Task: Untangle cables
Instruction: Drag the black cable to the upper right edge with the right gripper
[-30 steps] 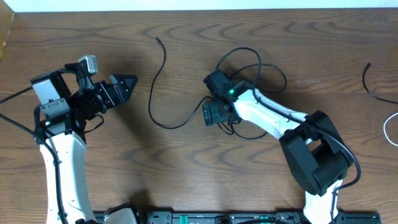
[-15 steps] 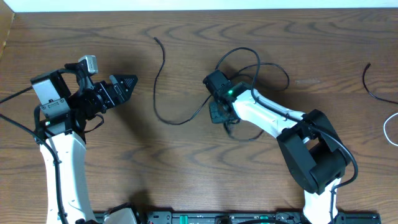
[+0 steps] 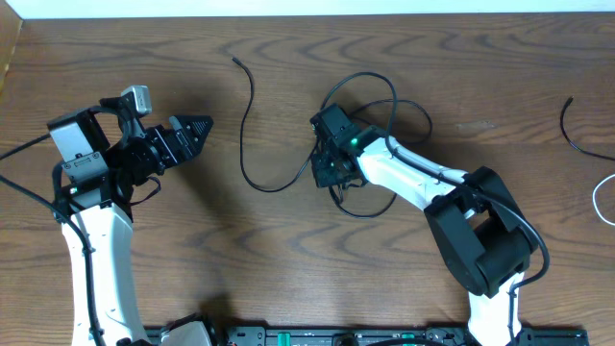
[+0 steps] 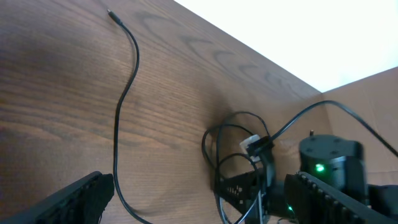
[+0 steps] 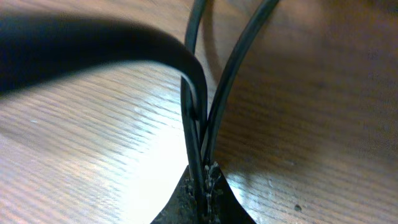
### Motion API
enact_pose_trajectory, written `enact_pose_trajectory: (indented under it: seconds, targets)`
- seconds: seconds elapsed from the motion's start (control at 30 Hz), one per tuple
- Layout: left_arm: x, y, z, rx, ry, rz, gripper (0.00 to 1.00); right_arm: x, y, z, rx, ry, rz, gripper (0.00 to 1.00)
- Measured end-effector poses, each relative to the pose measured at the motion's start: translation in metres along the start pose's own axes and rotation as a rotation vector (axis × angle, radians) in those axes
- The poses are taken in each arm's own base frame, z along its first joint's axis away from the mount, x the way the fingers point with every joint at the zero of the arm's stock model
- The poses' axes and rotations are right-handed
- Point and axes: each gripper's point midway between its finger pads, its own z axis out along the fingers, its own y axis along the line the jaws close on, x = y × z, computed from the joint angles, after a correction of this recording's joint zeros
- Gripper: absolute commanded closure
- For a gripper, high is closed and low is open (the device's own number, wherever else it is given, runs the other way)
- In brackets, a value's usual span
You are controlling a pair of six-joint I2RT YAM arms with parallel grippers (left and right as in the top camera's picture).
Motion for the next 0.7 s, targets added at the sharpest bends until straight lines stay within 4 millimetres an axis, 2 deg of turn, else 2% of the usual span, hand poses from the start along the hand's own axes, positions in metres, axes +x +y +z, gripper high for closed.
enact_pose_trajectory:
  seconds: [0.07, 0.17, 0.23, 0.33, 0.37, 0.47, 0.7]
  targets:
    - [0.001, 0.000, 0.000, -0.001, 0.003, -0.003, 0.07, -0.011, 0.006, -0.013, -0.017, -0.031, -0.019, 0.99]
    - [0.002, 0.000, 0.000, -0.001, 0.007, -0.008, 0.07, -0.037, 0.018, -0.053, -0.059, -0.128, -0.044, 0.99]
    - [0.002, 0.000, 0.000, -0.001, 0.007, -0.008, 0.07, -0.059, 0.023, -0.090, -0.090, -0.219, -0.052, 0.99]
    - [0.003, 0.001, 0.000, -0.002, 0.010, -0.011, 0.07, -0.084, 0.019, -0.143, -0.115, -0.348, -0.047, 0.99]
    - [0.003, 0.001, 0.000, -0.002, 0.010, -0.011, 0.07, -0.093, 0.013, -0.164, -0.119, -0.397, -0.037, 0.99]
    - [0.003, 0.001, 0.000, -0.002, 0.012, -0.013, 0.07, -0.105, -0.002, -0.197, -0.115, -0.476, -0.015, 0.99]
    - [0.004, 0.001, 0.000, -0.003, 0.014, -0.016, 0.07, -0.123, -0.062, -0.255, -0.051, -0.606, 0.061, 0.99]
